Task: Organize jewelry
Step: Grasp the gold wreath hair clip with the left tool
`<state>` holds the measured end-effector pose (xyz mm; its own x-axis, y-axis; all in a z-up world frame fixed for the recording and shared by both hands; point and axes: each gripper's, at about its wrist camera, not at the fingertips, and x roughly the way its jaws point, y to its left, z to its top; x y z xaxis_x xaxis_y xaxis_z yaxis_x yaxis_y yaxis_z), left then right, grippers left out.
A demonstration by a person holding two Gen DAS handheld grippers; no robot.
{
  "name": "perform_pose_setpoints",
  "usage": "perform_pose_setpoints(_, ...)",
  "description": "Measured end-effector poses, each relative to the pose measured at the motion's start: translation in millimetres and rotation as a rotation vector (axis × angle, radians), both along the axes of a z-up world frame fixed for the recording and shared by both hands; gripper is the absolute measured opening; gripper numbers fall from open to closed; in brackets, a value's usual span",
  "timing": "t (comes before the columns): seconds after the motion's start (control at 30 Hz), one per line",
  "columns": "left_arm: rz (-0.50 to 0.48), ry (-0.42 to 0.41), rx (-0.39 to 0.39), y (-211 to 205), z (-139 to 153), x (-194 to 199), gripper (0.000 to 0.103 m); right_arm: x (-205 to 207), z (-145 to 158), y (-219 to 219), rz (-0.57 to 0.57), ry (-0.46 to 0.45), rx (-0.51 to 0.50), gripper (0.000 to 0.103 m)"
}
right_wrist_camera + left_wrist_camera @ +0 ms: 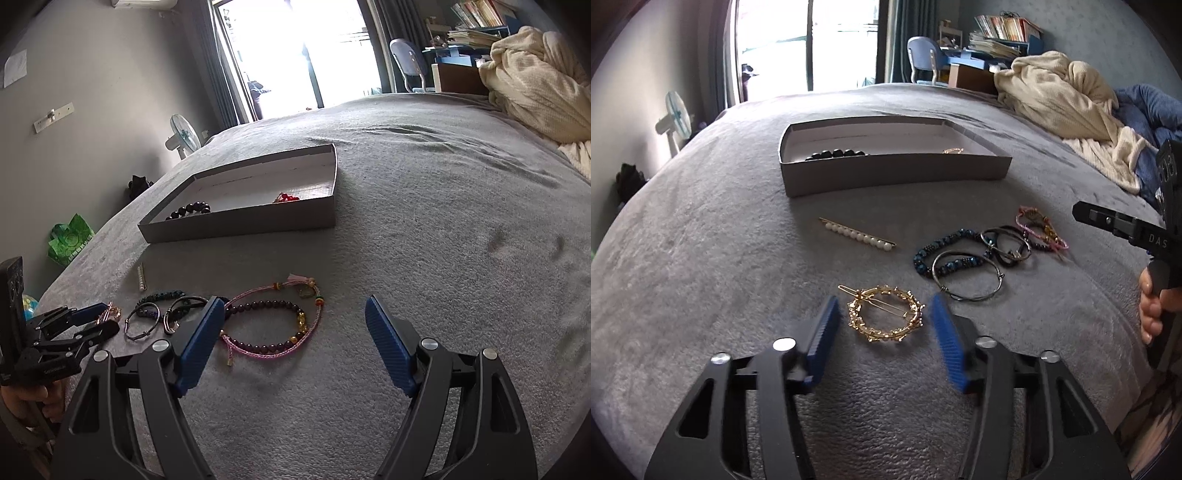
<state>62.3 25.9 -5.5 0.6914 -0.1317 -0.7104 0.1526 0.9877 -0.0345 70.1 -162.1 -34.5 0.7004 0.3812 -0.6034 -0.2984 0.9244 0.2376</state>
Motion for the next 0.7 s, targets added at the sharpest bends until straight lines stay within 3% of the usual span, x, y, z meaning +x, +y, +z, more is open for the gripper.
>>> perform_pose_setpoints(0.6,0.038,-0.027,-0.036,11,0,1,0.042,-1,-4,17,0.069,0.024,-0.046,0.076)
perform_pose_setpoints(0.7,0.035,-0.030,-0.035,9,-1,1,0.042,14,-9,14,0.035,0.079,-0.043,0.070)
